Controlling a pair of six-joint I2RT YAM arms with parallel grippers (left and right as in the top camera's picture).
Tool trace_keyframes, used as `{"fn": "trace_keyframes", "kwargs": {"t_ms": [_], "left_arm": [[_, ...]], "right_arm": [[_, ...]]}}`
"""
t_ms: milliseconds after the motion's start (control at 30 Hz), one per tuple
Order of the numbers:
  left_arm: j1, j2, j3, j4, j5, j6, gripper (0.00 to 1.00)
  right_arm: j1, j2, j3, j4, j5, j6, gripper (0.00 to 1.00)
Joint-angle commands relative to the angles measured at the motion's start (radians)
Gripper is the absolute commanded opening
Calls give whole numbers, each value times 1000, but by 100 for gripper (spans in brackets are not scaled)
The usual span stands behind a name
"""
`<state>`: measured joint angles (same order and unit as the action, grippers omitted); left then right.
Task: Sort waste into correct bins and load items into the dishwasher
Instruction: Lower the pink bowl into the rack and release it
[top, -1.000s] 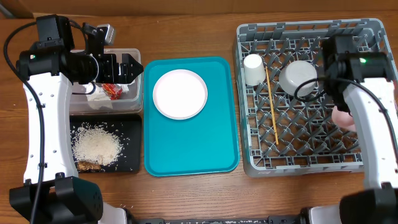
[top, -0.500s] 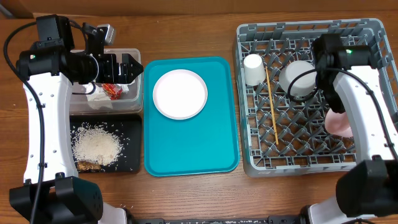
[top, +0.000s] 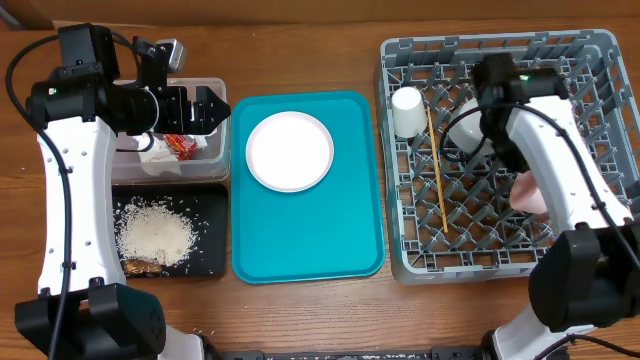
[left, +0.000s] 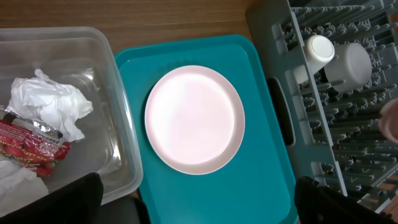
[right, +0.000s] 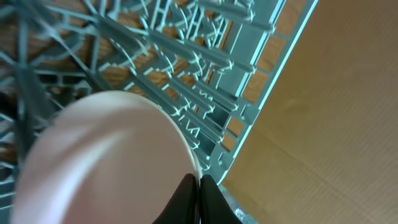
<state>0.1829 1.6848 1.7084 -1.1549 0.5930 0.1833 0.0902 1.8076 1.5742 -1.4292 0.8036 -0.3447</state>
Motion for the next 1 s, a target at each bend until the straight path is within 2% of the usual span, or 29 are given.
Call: {"fn": "trace_keyframes", "kwargs": {"t_ms": [0, 300, 533, 667, 800, 967], "left_arm": [[-7, -8, 26, 0, -2, -7, 100], [-7, -8, 26, 0, -2, -7, 100], [-7, -8, 26, 0, -2, -7, 100], [-7, -8, 26, 0, -2, -7, 100], [-7, -8, 26, 0, -2, -7, 100], [-7, -8, 26, 0, -2, -7, 100]], "right_arm": [[61, 0, -4, 4, -65, 4, 25], [132, 0, -4, 37, -297, 5, 41], [142, 0, -4, 94, -490, 6, 45], [142, 0, -4, 150, -603, 81, 52], [142, 0, -4, 204, -724, 118, 53], [124, 0, 0, 275, -733, 259, 56]]}}
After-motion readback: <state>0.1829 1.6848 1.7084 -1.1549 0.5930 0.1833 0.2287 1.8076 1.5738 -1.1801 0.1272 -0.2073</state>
